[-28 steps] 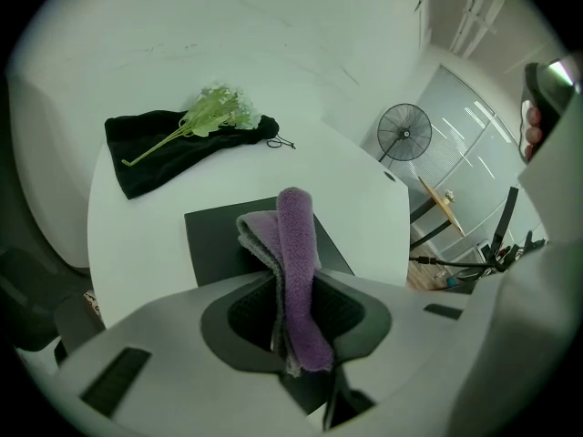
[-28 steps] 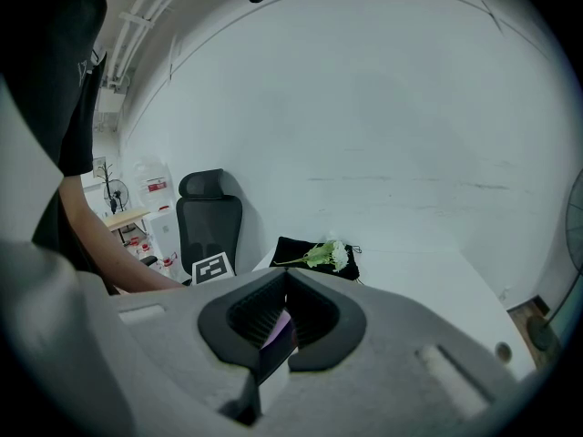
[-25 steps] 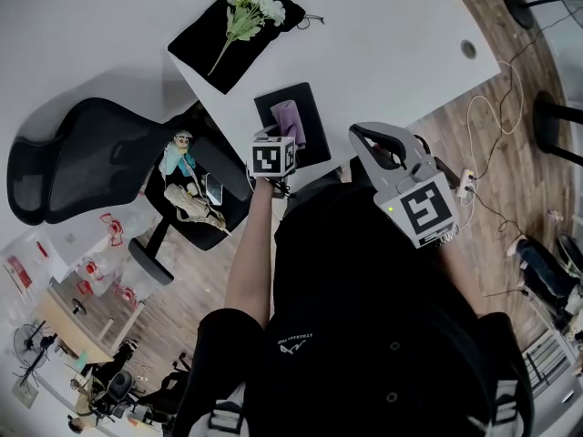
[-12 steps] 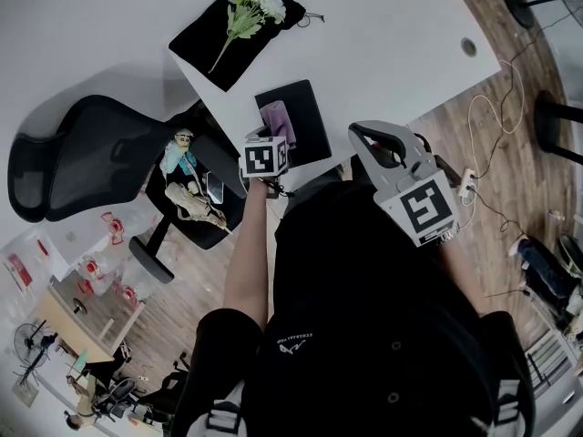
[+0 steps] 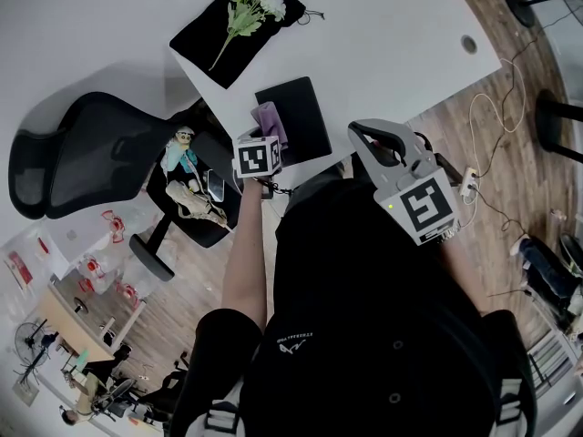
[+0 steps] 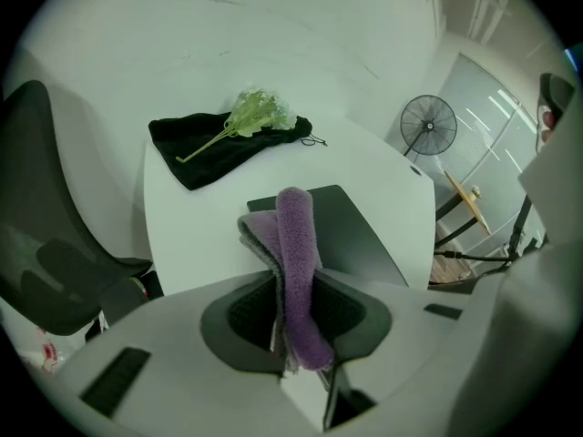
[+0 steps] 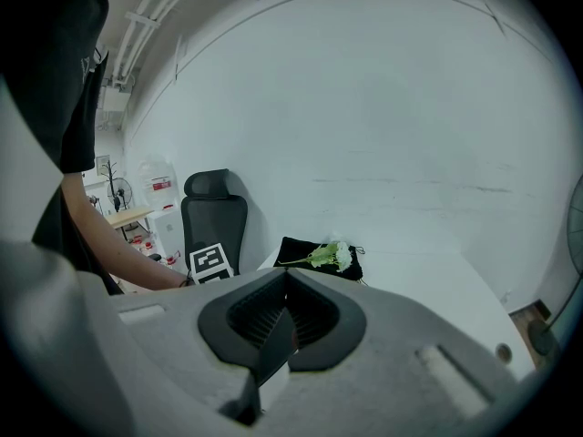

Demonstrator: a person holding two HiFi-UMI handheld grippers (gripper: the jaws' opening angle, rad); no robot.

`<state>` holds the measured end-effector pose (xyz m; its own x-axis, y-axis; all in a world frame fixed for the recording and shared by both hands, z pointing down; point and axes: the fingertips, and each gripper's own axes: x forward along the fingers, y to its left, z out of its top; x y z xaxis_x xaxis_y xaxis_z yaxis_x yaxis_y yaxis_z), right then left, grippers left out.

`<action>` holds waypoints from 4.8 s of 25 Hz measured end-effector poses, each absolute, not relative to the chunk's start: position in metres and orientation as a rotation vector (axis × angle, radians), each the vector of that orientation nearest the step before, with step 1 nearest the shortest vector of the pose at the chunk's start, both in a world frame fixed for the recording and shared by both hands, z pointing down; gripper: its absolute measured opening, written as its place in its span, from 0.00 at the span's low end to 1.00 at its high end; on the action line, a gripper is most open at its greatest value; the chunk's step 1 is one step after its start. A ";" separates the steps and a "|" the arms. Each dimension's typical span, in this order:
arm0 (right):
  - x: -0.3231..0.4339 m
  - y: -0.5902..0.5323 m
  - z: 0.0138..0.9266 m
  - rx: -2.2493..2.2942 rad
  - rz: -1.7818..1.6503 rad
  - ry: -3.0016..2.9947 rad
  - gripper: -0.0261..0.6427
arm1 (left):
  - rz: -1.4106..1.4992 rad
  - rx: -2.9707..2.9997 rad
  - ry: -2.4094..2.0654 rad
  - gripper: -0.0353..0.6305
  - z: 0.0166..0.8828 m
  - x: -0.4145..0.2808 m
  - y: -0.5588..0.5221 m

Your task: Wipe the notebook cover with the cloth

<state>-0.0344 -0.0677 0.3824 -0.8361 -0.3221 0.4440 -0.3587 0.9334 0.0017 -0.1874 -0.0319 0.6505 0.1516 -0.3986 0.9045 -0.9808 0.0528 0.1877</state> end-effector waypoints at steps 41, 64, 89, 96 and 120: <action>-0.007 -0.031 0.388 0.533 0.146 -2.623 0.05 | 0.684 1.697 -1.177 0.18 0.623 -0.084 -0.020; -0.012 -0.030 0.391 0.480 0.140 -2.632 0.05 | 0.711 1.684 -1.180 0.18 0.646 -0.064 -0.019; -0.038 -0.033 0.392 0.343 0.127 -2.644 0.05 | 0.688 1.596 -1.254 0.19 0.646 -0.095 0.000; -0.050 -0.028 0.393 0.279 0.128 -2.659 0.05 | 0.674 1.546 -1.289 0.19 0.649 -0.111 0.011; -0.078 -0.019 0.400 0.198 0.198 -2.653 0.05 | 0.646 1.359 -1.429 0.19 0.652 -0.175 0.058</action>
<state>-0.0783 -0.0186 0.3997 -0.8793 -0.1054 0.4645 -0.1730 0.9793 -0.1054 -0.1754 0.0575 0.6519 0.1529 -0.3962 0.9054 -0.9414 0.2204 0.2554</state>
